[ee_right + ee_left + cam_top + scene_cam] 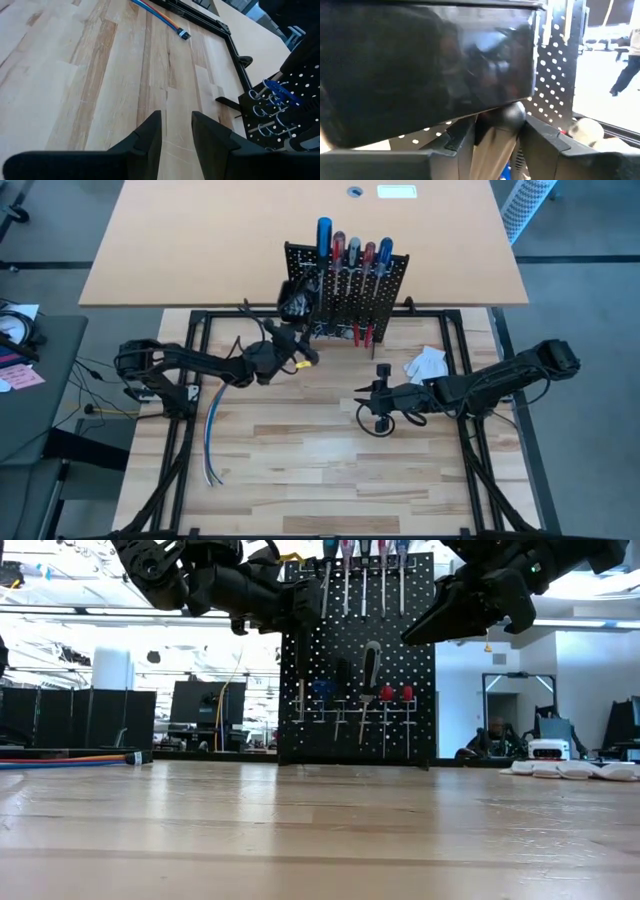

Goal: Hang tools onto peg board
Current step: Hang the black screwdriver on the black pegboard

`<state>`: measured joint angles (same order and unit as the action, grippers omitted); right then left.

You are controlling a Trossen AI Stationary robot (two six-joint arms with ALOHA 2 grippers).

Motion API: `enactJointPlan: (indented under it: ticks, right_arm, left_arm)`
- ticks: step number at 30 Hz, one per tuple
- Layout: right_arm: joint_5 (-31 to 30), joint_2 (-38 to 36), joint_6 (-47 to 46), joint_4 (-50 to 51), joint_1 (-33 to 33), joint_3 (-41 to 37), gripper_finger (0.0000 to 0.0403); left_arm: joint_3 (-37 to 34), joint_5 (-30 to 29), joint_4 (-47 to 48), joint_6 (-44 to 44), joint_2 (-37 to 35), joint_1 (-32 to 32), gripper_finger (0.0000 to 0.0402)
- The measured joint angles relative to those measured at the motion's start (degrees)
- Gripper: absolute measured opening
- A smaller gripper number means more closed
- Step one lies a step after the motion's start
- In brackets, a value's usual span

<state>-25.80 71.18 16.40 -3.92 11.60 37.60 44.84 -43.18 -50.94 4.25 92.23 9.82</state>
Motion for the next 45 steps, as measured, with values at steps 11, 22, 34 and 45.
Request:
enactJointPlan:
  ticks: [11, 22, 34, 45]
  right_arm:
    - [0.0, 0.0, 0.0, 0.0, 0.0, 0.0, 0.0113]
    - [0.0, 0.0, 0.0, 0.0, 0.0, 0.0, 0.0113]
    - [0.2, 0.4, -2.9, 0.3, -2.1, 0.0, 0.0113]
    - [0.3, 0.4, -2.9, 0.0, -2.4, 0.0, 0.0113]
  left_arm:
    - [-0.4, -0.7, 3.0, -1.0, 0.3, 0.2, 0.0201]
    - [-0.3, -0.7, 1.0, 3.9, -0.3, -0.8, 0.0211]
    - [-0.2, 5.0, 4.5, 22.6, -0.4, -2.8, 0.0211]
    - [-0.2, 6.4, 7.2, 16.0, -0.2, 3.9, 0.0211]
